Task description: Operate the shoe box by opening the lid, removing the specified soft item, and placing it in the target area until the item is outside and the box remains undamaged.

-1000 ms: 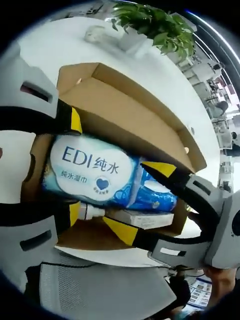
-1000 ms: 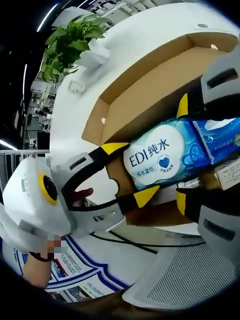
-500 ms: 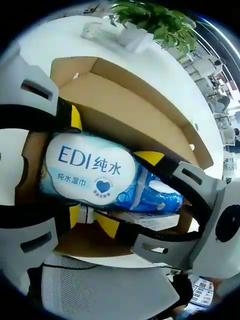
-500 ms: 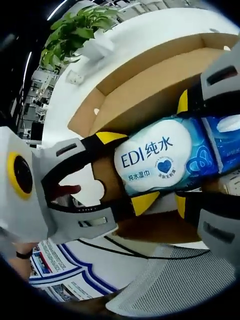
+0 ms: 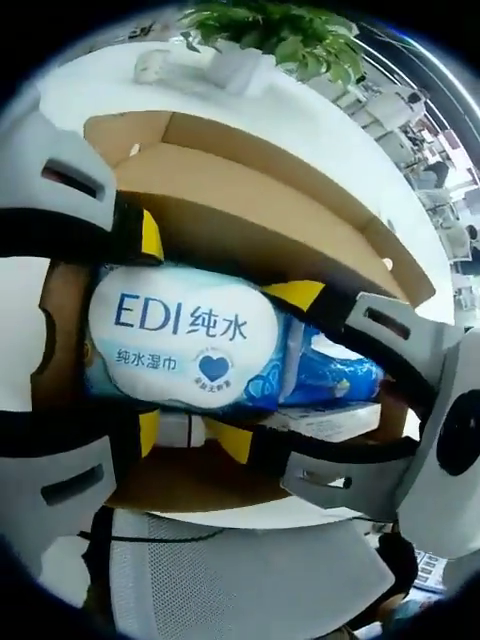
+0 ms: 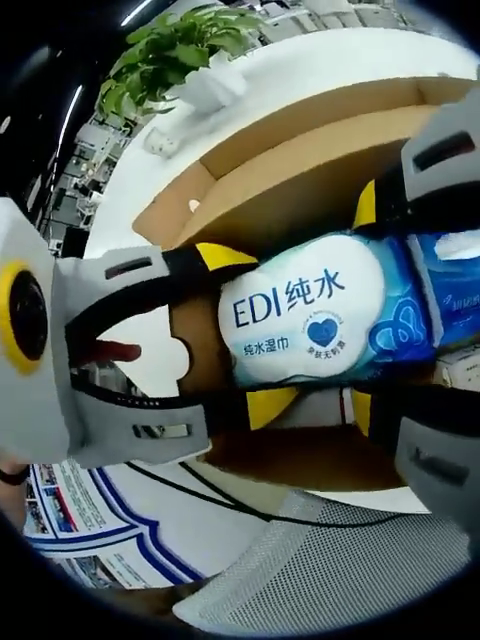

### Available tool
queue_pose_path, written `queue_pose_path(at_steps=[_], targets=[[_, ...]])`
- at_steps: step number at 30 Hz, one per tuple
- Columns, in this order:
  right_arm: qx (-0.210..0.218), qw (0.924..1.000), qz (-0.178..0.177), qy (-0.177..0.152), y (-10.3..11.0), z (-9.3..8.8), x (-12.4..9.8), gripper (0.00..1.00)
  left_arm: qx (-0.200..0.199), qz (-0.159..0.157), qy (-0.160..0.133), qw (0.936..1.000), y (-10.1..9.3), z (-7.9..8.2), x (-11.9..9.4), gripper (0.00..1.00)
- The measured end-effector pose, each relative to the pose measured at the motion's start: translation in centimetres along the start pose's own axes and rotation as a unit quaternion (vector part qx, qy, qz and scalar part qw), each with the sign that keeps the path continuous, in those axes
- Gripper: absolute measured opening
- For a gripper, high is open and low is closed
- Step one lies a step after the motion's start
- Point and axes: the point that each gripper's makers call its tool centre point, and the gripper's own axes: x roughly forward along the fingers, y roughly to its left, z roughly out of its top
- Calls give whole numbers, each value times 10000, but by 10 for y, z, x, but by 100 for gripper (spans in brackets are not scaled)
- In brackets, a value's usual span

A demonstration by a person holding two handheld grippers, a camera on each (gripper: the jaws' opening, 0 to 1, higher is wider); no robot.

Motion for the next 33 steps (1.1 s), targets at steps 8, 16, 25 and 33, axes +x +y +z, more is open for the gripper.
queue_pose_path(at_steps=[8,16,25,33], targets=[[-151,9998,82,29,0,0,10,63,539,-14,208,9983,-1,-2,13,59],[-563,9983,138,84,-3,0,18,62,832,-105,185,9963,-2,0,19,61],[-622,9979,201,23,1,-3,24,64,1282,-191,35,9916,-6,6,25,63],[-556,9977,351,-182,1,-3,26,65,1279,-333,-182,9911,-8,13,36,65]])
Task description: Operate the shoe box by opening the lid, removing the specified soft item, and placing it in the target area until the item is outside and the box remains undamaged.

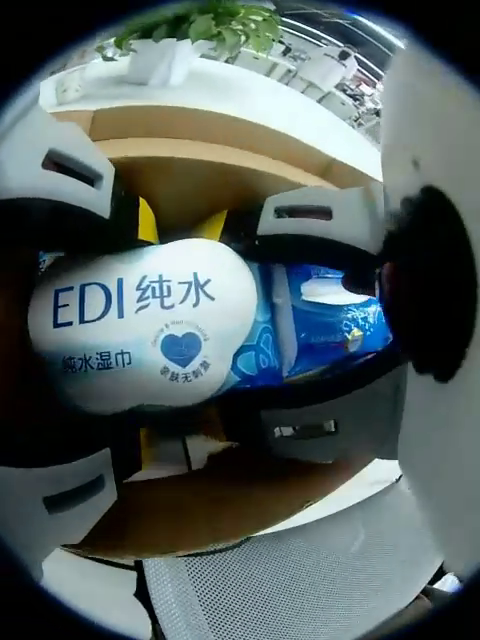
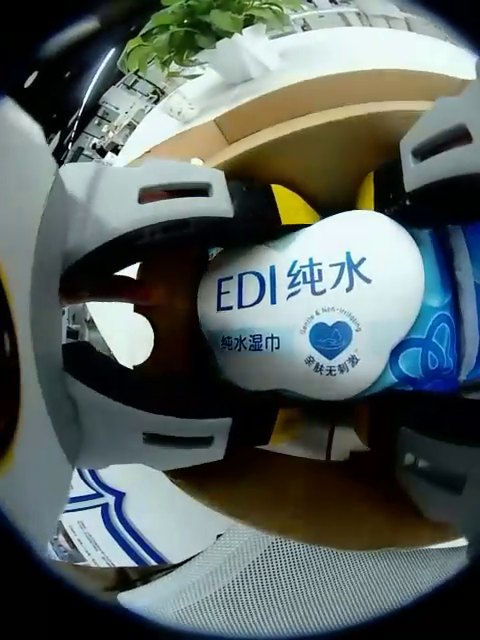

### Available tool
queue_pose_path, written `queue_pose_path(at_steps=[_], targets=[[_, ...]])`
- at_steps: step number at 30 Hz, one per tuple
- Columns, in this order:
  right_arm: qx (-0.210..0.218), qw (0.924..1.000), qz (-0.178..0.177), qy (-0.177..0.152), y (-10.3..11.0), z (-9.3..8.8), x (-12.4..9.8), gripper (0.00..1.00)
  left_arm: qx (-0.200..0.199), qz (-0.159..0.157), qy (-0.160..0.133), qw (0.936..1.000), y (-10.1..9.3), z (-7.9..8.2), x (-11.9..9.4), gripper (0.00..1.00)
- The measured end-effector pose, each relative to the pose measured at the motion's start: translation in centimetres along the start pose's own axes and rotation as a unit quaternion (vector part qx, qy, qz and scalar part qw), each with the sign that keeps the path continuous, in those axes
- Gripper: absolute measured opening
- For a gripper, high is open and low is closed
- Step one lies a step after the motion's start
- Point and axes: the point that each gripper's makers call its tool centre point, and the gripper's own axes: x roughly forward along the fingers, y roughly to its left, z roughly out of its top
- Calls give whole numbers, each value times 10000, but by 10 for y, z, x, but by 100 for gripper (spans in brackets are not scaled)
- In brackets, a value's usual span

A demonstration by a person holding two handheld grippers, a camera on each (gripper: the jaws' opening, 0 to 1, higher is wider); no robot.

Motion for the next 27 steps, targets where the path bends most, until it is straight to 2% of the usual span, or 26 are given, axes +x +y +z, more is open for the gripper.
queue_pose_path(at_steps=[5,9,12,17,21,25,27], targets=[[46,9999,23,-121,-1,0,1,65,-2,-72,132,9999,-1,0,0,66],[118,9997,-47,-188,-1,2,0,65,123,-227,553,9981,-3,-9,-10,64],[103,9999,-50,-114,-1,2,-1,64,202,-301,638,9973,-4,-12,-13,63],[59,10000,25,-15,0,1,-3,63,204,-452,571,9971,-4,-13,-13,64],[95,9999,58,-74,0,-1,-1,64,161,-559,478,9972,-5,-12,-6,65],[151,9998,83,-133,0,0,1,63,110,-572,421,9974,-6,-11,-4,64],[145,9998,104,-69,1,0,1,62,165,-527,299,9980,-7,-10,-5,64]])
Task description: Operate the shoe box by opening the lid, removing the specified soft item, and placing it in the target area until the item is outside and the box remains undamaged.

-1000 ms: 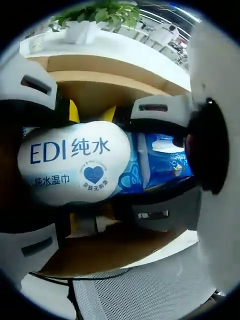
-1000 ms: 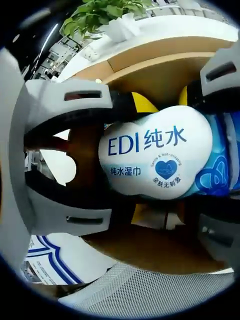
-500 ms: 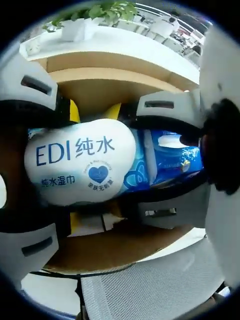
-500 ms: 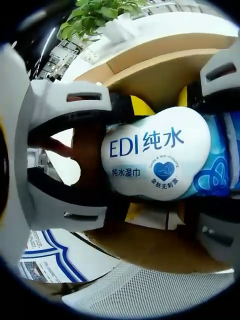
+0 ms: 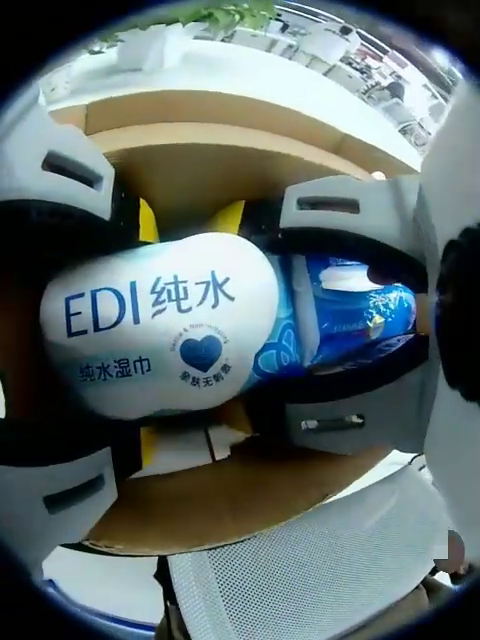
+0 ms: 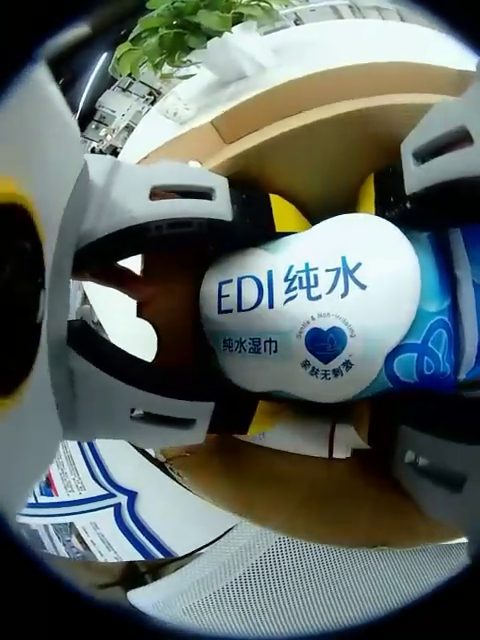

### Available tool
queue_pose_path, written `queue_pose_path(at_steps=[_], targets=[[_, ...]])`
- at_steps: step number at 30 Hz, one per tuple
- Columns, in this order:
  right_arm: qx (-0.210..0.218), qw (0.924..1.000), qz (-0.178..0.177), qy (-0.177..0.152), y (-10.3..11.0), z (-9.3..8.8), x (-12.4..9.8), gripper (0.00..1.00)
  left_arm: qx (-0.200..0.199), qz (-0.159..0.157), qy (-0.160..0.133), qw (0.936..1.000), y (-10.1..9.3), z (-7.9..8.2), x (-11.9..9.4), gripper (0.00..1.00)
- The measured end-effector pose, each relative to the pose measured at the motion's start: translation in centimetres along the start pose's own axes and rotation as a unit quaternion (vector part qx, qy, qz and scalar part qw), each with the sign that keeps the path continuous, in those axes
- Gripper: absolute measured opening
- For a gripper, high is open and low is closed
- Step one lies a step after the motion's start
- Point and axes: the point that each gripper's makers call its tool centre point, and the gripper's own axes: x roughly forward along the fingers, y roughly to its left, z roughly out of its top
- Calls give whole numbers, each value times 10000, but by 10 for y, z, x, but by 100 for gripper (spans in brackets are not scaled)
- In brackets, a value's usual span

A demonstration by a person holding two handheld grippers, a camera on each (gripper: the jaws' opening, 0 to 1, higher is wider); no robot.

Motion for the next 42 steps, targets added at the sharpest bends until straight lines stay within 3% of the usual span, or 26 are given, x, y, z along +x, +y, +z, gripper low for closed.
queue_pose_path(at_steps=[12,27,32,42], targets=[[271,9995,175,-73,8,9,-16,54,163,-236,-31,9996,-8,9,-12,61],[295,9991,-38,-292,4,28,-57,53,430,-187,-8,9989,-5,33,-51,61],[429,9985,-156,-312,4,28,-70,53,658,-64,5,9978,-4,44,-58,59],[474,9985,-195,-196,16,21,-84,53,738,-113,-60,9972,-15,59,-59,58]])
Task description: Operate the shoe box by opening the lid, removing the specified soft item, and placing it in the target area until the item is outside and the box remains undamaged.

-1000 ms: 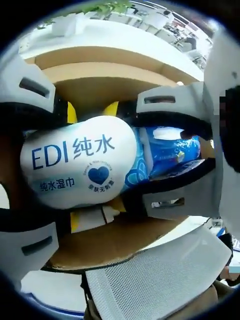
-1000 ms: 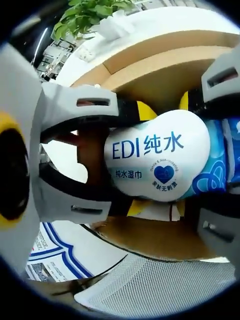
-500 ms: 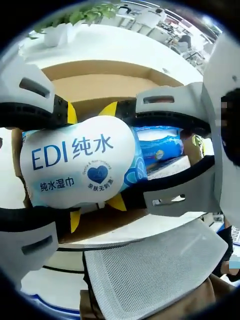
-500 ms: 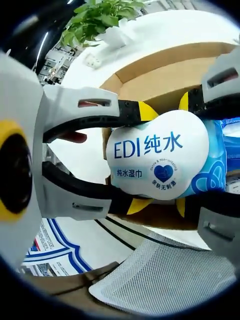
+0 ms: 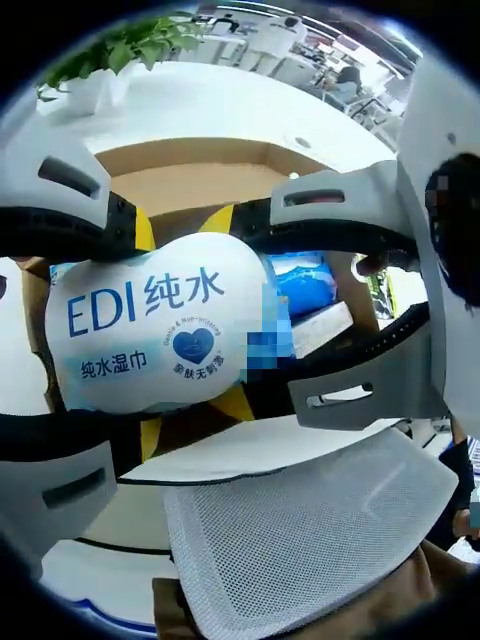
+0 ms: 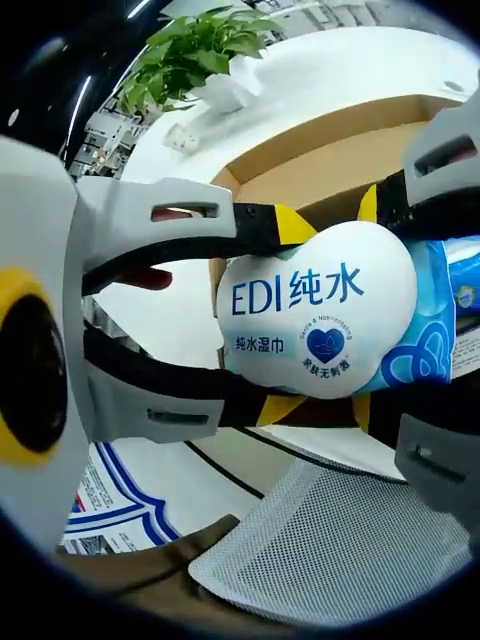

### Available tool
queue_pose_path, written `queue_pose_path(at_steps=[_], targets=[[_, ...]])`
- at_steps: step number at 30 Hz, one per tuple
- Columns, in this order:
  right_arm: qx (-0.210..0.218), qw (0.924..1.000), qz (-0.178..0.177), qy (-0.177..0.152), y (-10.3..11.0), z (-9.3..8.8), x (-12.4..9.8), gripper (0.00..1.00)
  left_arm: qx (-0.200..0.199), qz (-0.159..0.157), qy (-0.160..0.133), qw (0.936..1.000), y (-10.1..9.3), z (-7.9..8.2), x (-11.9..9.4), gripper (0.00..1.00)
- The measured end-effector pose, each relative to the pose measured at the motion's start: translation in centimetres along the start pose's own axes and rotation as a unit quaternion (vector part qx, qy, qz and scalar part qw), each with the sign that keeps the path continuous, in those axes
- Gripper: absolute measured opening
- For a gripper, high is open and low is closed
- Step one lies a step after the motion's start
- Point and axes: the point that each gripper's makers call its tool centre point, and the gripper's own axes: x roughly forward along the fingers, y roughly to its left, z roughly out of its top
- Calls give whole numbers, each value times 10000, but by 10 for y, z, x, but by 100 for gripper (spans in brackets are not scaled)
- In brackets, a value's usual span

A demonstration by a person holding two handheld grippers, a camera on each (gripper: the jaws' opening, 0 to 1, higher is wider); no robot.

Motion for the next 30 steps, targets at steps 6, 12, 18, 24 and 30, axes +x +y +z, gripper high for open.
queue_pose_path(at_steps=[6,12,18,24,30], targets=[[39,9999,-115,31,-1,-6,-13,53,120,30,-36,9999,3,15,-1,58],[119,9995,-291,60,-3,-18,-29,53,313,65,-89,9994,6,34,1,58],[244,9988,-416,86,-1,-33,-42,53,500,27,-127,9987,7,53,7,58],[321,9980,-526,120,1,-45,-54,53,644,29,-166,9978,7,69,12,58],[401,9971,-651,62,-1,-53,-65,53,797,15,-164,9967,9,83,12,58]])
